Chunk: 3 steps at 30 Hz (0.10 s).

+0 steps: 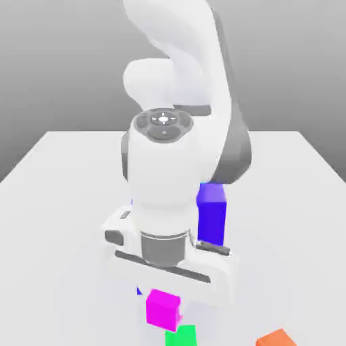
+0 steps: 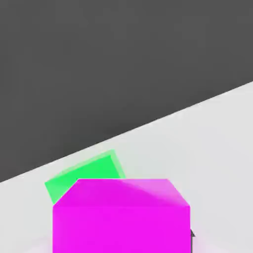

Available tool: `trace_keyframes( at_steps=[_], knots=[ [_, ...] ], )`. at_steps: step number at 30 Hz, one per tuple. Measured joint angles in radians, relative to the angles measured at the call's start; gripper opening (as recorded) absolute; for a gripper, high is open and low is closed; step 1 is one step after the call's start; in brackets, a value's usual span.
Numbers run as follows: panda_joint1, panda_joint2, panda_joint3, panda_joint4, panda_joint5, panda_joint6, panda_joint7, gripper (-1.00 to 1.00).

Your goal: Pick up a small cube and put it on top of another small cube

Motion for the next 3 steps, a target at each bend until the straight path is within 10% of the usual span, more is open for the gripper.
trace_keyframes(
  at_steps=[3],
  knots=[
    [0.000,0.000,0.000,0.000,0.000,0.000,0.000,1.00]
  ],
)
